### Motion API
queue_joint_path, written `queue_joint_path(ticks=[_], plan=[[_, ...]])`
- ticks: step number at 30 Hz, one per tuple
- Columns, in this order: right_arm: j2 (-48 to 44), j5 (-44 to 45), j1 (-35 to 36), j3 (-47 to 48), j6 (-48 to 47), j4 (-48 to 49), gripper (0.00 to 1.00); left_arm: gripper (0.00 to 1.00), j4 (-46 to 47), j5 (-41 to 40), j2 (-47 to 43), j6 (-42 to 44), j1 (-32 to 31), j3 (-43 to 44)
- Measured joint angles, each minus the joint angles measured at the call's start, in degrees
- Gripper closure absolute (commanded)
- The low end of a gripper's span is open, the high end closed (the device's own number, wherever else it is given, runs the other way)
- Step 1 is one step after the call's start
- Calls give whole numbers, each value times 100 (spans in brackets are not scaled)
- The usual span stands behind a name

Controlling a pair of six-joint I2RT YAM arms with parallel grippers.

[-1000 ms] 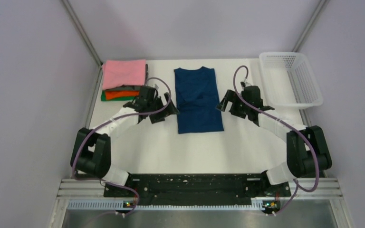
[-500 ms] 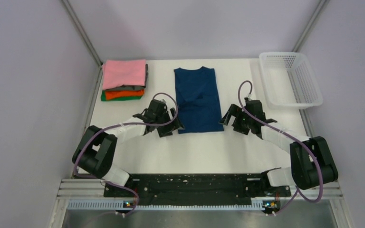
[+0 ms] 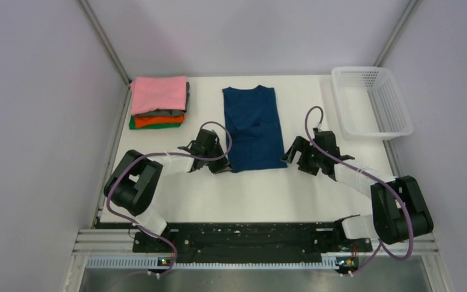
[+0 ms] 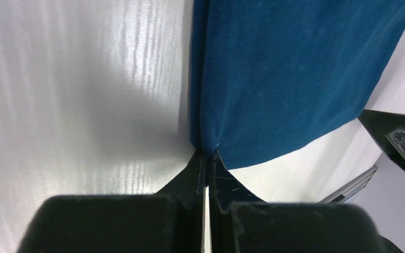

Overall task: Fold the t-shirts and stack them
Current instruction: Grab one side of the 2/3 rectangular tshirt with both arms, then fold the long partially folded tshirt into a neat square

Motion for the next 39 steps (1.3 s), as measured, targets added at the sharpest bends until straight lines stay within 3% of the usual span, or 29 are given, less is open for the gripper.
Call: queue_joint_path(ticks=[4, 12, 15, 18, 28, 39], plan=[[2, 59, 35, 0, 7, -24, 21, 100, 107, 46, 48, -39, -68, 9], [435, 162, 297, 197, -28, 22, 53, 100, 109, 4, 48, -111, -105, 9], [623, 208, 385, 280, -22, 96, 72, 100, 107, -7, 46, -131, -111, 9], [726, 251, 407, 284, -26, 133, 100, 100, 107, -22, 42, -138, -114, 7], [455, 103, 540, 184, -181, -286, 100, 100, -98, -332, -538, -122, -393, -413], [-3106, -839, 903, -1102, -236, -2455, 100, 100, -1270, -981, -3652, -699, -2031, -1917]])
